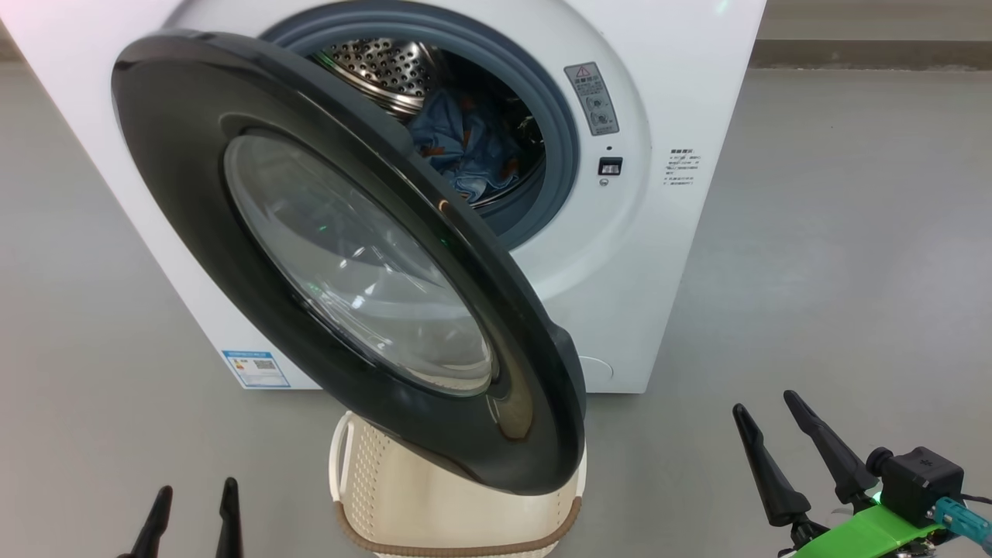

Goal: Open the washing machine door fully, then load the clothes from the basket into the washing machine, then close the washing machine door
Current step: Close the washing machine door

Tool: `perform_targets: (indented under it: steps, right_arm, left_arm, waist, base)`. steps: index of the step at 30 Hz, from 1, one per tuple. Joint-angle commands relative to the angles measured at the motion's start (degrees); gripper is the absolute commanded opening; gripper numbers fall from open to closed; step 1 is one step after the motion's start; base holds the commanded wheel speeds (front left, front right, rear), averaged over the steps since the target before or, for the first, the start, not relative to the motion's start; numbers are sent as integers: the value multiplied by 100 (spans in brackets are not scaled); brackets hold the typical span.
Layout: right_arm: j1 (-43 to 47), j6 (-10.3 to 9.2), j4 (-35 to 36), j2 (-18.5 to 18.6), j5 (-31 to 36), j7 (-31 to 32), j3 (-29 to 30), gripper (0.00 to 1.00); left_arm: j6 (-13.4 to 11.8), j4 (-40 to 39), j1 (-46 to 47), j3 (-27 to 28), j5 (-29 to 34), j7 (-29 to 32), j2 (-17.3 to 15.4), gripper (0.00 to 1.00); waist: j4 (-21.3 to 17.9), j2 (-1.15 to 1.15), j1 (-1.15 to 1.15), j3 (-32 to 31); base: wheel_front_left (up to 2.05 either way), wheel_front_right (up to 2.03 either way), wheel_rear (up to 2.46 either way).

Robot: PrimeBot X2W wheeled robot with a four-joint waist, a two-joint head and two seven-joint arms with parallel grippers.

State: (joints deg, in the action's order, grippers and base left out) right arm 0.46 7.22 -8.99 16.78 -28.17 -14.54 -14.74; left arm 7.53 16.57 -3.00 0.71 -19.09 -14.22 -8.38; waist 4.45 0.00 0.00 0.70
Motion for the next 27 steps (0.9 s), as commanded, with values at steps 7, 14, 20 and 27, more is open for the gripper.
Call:
perform_targets:
  steps: [7, 14, 20, 27]
  right_arm:
    - [-137, 26, 145, 125, 22, -46, -125, 100]
    - [-152, 26, 142, 129, 21, -46, -127, 100]
    - [-242, 26, 124, 130, 20, -46, -203, 100]
    - [-521, 26, 44, 60, -25, -46, -359, 0]
  left_arm:
    - [-4, -178, 74, 273, 267, -77, 29, 100]
    - [-4, -203, 91, 310, 309, -77, 70, 100]
    - [-4, -226, 94, 269, 317, -77, 105, 100]
    - [-4, -240, 102, 176, 297, -77, 137, 100]
  waist:
    - [8, 0, 0, 10]
    - [40, 0, 0, 6]
    - [110, 0, 0, -17]
    - [223, 0, 0, -43]
  base:
    - [0, 0, 0]
    - [0, 0, 0]
    - [0, 0, 0]
    - [0, 0, 0]
